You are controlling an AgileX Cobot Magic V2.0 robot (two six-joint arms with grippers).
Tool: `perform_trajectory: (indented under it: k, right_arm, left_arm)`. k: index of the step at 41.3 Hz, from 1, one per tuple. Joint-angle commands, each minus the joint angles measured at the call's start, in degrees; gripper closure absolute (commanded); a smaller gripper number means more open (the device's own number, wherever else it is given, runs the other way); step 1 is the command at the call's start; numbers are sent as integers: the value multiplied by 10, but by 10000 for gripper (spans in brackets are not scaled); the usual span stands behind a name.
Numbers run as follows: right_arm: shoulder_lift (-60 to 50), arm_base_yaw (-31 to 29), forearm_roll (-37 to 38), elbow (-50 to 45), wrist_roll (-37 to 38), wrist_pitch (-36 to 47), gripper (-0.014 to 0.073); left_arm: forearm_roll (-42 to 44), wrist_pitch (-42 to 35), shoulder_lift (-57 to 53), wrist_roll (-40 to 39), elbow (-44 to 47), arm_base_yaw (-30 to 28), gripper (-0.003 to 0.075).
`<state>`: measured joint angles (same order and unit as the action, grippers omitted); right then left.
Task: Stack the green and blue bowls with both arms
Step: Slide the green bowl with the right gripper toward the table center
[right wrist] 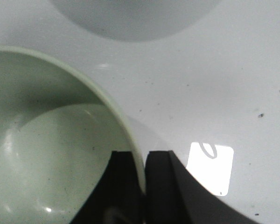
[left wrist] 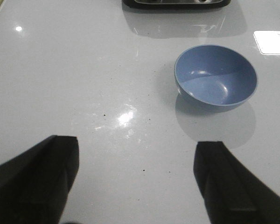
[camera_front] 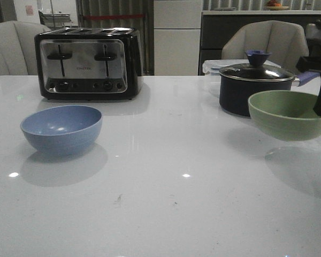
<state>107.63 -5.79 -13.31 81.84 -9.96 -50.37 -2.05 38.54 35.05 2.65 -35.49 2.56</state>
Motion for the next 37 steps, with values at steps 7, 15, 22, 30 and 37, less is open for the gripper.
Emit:
perform_trajectory:
  k: [7, 15, 22, 30, 37]
  right_arm:
    - [-103, 104, -11, -6, -19, 1, 519]
    - [-102, 225, -11, -42, -19, 39, 519]
    - [-70, 294, -11, -46, -19, 59, 519]
    - [-32, 323, -11, -46, -19, 80, 517]
    - [-15, 323, -5, -46, -19, 88, 514]
  left_arm:
    - [-6, -45, 4, 1, -16, -1, 152]
    - [-6, -45, 4, 1, -16, -1, 152]
    - [-6, -45, 4, 1, -16, -1, 152]
    - [-6, -45, 4, 1, -16, -1, 152]
    - [-6, -45, 4, 1, -16, -1, 152]
